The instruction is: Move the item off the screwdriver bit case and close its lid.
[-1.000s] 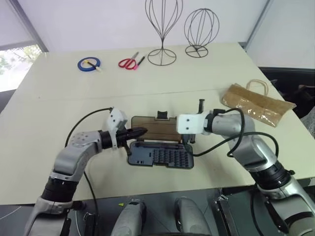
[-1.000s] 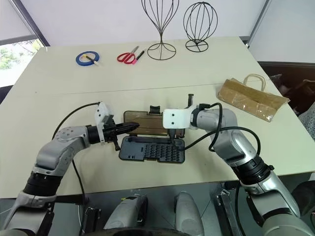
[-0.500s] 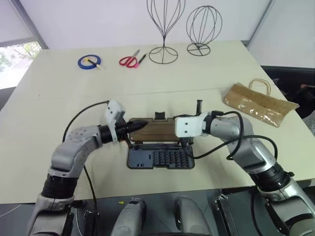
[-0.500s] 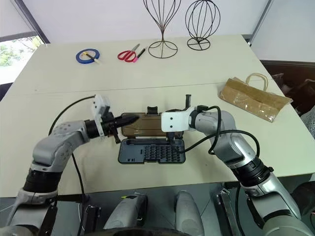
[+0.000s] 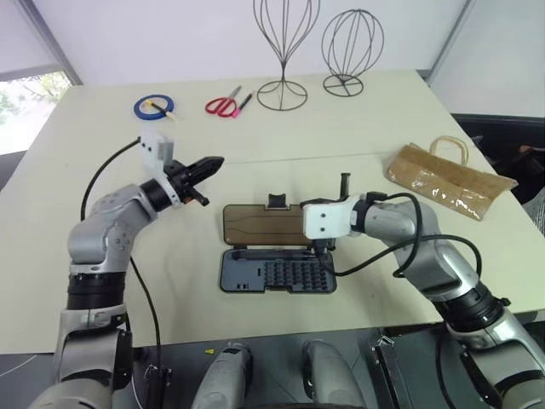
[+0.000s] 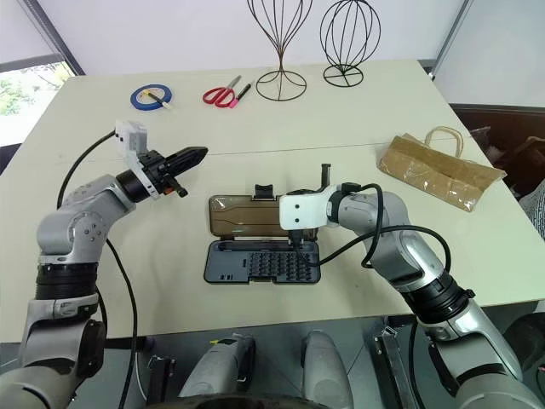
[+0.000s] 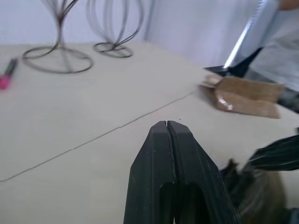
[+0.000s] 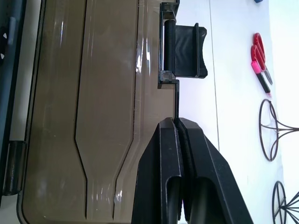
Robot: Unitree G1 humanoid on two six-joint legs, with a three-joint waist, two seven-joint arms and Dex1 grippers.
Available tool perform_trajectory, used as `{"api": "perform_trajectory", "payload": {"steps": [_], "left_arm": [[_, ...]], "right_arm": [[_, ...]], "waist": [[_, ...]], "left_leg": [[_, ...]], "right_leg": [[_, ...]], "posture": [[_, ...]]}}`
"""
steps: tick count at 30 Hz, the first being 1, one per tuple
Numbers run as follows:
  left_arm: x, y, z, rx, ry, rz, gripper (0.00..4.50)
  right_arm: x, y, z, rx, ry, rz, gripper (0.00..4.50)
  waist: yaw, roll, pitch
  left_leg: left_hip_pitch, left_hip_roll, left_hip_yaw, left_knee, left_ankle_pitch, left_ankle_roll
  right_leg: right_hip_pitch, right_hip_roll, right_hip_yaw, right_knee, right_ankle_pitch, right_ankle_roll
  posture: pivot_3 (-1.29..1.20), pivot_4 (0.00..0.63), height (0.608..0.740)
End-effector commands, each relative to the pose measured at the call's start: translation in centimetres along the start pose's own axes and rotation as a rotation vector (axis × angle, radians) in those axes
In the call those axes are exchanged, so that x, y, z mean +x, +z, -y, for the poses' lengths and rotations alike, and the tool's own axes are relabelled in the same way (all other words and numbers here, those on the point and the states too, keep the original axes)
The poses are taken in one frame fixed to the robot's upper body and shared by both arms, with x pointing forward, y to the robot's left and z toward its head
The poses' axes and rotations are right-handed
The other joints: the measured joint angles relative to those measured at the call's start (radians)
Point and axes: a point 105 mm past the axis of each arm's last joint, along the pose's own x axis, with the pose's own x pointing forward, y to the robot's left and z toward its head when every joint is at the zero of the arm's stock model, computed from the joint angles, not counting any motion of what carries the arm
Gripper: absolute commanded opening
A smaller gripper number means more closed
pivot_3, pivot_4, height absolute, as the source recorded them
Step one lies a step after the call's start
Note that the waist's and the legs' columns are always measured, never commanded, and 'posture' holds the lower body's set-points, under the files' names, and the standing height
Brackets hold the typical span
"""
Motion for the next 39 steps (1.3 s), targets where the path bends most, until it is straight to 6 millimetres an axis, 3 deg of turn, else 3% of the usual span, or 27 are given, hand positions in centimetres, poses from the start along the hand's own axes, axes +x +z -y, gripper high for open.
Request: {"api": "perform_trajectory", "payload": {"steps": [1, 6, 11, 16, 22, 25, 28, 32, 39], "left_arm": [[-0.2, -1.3, -0.6, 0.029, 0.003, -0.035, 0.0], [0.1, -4.9, -0.7, 0.007, -0.018, -0.122, 0.0], [0.5, -7.6, 0.7, -0.009, -0.1, -0.192, 0.0], [0.7, -8.3, 2.0, -0.011, -0.163, -0.215, 0.0], [0.8, -8.4, 2.2, -0.002, -0.173, -0.22, 0.0], [0.7, -8.4, 2.1, 0.003, -0.171, -0.222, 0.0], [0.7, -8.4, 2.0, 0.005, -0.17, -0.222, 0.0], [0.8, -8.3, 2.1, 0.014, -0.175, -0.219, 0.0], [0.5, -7.5, 2.7, 0.034, -0.227, -0.223, 0.0]], "right_arm": [[-0.7, 0.6, 1.3, -0.031, -0.051, 0.016, 0.02], [-0.8, 0.6, 1.5, -0.035, -0.055, 0.013, 0.02], [-1.0, 0.5, 1.6, -0.035, -0.06, 0.009, 0.02], [-1.1, 0.4, 1.8, -0.034, -0.066, 0.004, 0.02], [-1.1, 0.5, 1.7, -0.025, -0.059, 0.004, 0.02], [-1.1, 0.5, 1.7, -0.01, -0.052, 0.003, 0.88], [-1.2, 0.4, 1.7, 0.012, -0.038, 0.0, 2.45], [-2.6, 0.0, 3.3, 0.076, -0.005, -0.008, 4.46], [-5.6, -0.8, 6.9, 0.293, -0.033, 0.042, 4.46]], "waist": [[0.001, 0.0, 0.0], [0.001, 0.0, 0.0], [0.001, 0.0, 0.0], [0.0, 0.0, 0.0], [0.001, 0.0, 0.0], [0.001, 0.0, 0.0], [0.001, 0.0, 0.0], [0.001, 0.0, 0.0], [0.001, 0.0, 0.0]], "left_leg": [[0.0, 0.0, 0.0, 0.0, 0.0, 0.0], [0.0, 0.0, 0.0, 0.0, 0.0, 0.0], [0.0, 0.0, 0.001, 0.0, 0.0, 0.0], [0.0, 0.0, 0.0, 0.0, 0.0, 0.0], [0.0, 0.0, 0.0, 0.001, 0.0, 0.0], [0.0, 0.0, 0.0, 0.001, 0.0, 0.0], [0.0, 0.0, 0.0, 0.001, 0.0, 0.0], [0.0, 0.0, 0.0, 0.001, 0.0, 0.0], [0.0, 0.0, 0.0, 0.001, 0.0, 0.0]], "right_leg": [[0.0, 0.0, 0.0, 0.0, 0.0, 0.0], [0.0, 0.0, 0.0, 0.0, 0.0, 0.0], [0.0, 0.0, 0.0, 0.001, 0.0, 0.0], [0.0, 0.0, 0.0, 0.001, 0.0, 0.0], [0.0, 0.0, 0.0, 0.002, 0.0, 0.0], [0.0, 0.0, 0.0, 0.002, 0.0, 0.0], [0.0, 0.0, 0.0, 0.002, 0.0, 0.0], [0.0, 0.0, 0.0, 0.002, 0.0, 0.0], [0.0, 0.0, 0.0, 0.002, 0.0, 0.0]], "posture": [[0.0, 0.15, 0.74], [0.0, 0.15, 0.74], [0.0, 0.15, 0.74], [0.0, 0.15, 0.74], [0.0, 0.15, 0.74], [0.0, 0.15, 0.74], [0.0, 0.15, 0.74], [0.0, 0.15, 0.74], [0.0, 0.15, 0.74]]}}
